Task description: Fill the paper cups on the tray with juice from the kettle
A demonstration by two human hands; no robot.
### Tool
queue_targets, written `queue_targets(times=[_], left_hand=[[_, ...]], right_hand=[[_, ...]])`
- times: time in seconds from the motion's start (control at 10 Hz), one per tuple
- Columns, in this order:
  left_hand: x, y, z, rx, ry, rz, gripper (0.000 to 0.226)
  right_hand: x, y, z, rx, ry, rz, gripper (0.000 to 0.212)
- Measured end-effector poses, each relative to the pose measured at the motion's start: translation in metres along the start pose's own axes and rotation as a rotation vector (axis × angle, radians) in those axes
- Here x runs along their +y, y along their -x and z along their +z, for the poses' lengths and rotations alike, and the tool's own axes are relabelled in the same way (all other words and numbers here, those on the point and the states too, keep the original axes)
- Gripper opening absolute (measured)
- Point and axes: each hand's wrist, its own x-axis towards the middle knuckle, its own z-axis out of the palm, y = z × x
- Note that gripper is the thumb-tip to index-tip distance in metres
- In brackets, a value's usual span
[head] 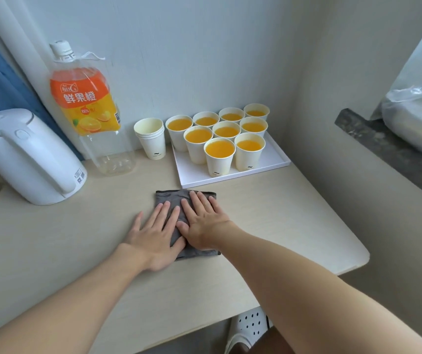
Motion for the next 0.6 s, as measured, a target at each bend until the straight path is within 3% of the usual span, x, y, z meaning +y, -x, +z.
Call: queue_targets(times=[0.3,0.4,0.5,0.6], left_hand=[[-0.022,-0.011,0.000,-0.004,0.076,-0.036,0.078],[-0.024,-0.018,-0.012,0.115,0.078,0.004,0.083],[-0.039,-0.022,-0.029,0.232,0.173,0.055,0.083],[-0.058,-0.020,-0.056,0.216,0.474,-0.016,0.047]], right_hand=[[-0.013,-0.025,-0.004,-0.030,0.020,-0.041,0.067],[-0.007,-0.025,-0.007,-0.014,0.049,-0.043,0.070],[-0.012,-0.020,-0.023,0.004,0.090,-0.079,0.087],[-0.019,-0.022,-0.055,0.037,-0.021,-0.019,0.056]])
